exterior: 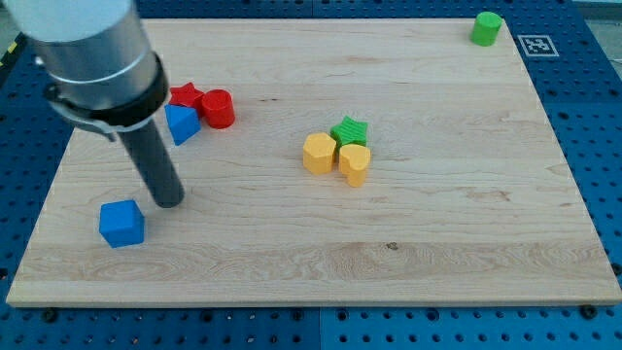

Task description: Put the cube at the bottom left corner of the board

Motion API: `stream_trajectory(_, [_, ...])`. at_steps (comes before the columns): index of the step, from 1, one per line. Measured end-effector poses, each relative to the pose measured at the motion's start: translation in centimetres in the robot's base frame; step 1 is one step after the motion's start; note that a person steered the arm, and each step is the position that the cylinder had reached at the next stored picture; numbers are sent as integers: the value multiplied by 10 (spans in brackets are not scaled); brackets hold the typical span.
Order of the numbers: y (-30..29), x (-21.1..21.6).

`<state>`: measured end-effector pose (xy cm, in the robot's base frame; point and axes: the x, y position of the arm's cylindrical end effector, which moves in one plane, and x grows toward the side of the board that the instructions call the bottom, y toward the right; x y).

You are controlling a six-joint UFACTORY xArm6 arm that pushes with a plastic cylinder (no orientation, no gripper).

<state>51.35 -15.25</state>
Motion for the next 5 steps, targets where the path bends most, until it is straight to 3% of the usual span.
stream_trajectory(3, [-31, 32])
stream_trajectory(5, [-32, 9])
